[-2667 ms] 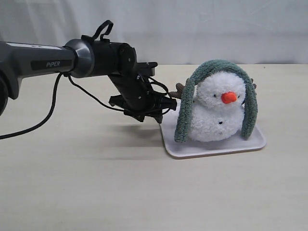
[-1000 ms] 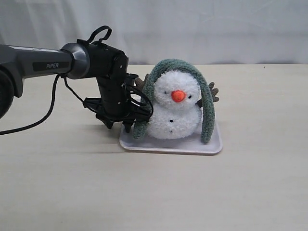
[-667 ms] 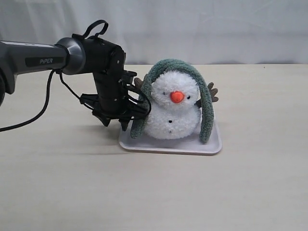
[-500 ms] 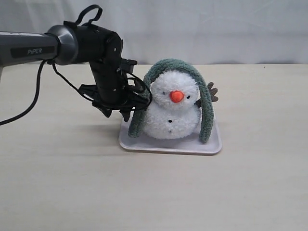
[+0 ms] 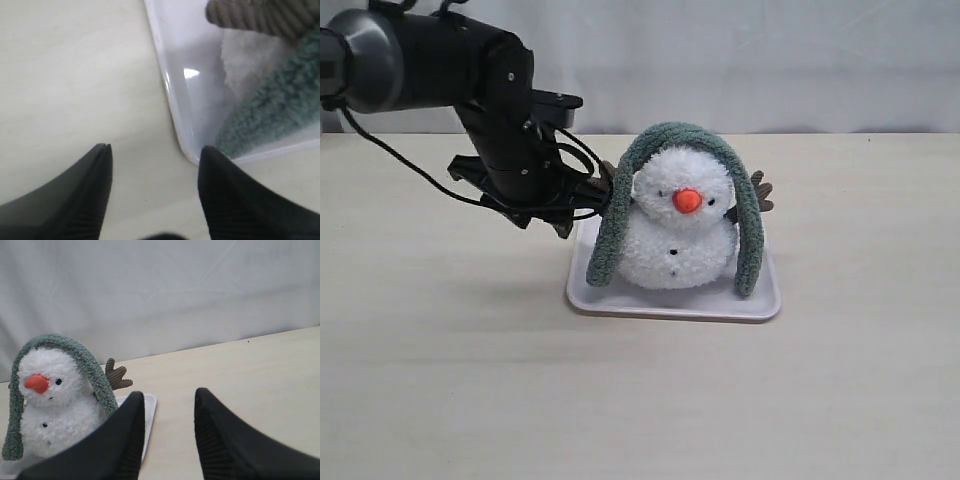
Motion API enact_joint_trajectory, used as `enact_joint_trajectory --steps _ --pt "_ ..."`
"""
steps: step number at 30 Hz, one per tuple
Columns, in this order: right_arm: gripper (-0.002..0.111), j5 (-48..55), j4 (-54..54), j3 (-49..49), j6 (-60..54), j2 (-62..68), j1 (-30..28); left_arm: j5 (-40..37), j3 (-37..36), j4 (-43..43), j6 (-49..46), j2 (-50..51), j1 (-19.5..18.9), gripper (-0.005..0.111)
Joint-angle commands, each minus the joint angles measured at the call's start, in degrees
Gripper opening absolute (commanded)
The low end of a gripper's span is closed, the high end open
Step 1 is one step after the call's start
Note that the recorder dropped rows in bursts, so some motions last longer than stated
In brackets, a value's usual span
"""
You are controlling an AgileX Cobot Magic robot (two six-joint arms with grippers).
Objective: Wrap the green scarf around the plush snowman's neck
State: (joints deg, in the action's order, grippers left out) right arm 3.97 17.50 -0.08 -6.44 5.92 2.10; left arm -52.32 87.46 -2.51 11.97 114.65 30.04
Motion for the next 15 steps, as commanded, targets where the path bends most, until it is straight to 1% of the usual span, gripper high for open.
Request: enact_joint_trajectory --steps 1,3,5,10,15 --pt "0.033 0.2 0.0 0.1 -0.2 0.1 0.0 4.0 -6.5 0.0 -0.2 -9.5 0.0 0.05" --pt "0.033 0.2 0.0 0.1 -0.2 0.1 0.0 6.9 -10.4 -0.1 -0.2 -14.8 0.0 0.049" --pt "0.033 0.2 0.0 0.1 -0.2 0.1 0.0 10.2 -14.2 -0.4 -0.2 -20.3 0.0 0.046" --pt "0.033 0.2 0.0 0.1 -0.4 0.1 0.0 17.5 -23.9 -1.4 -0.3 -32.9 0.0 0.028" --pt "0.033 0.2 0.0 0.1 -0.4 0.1 0.0 19.9 -29.9 -3.1 -0.3 -44.6 0.0 0.01"
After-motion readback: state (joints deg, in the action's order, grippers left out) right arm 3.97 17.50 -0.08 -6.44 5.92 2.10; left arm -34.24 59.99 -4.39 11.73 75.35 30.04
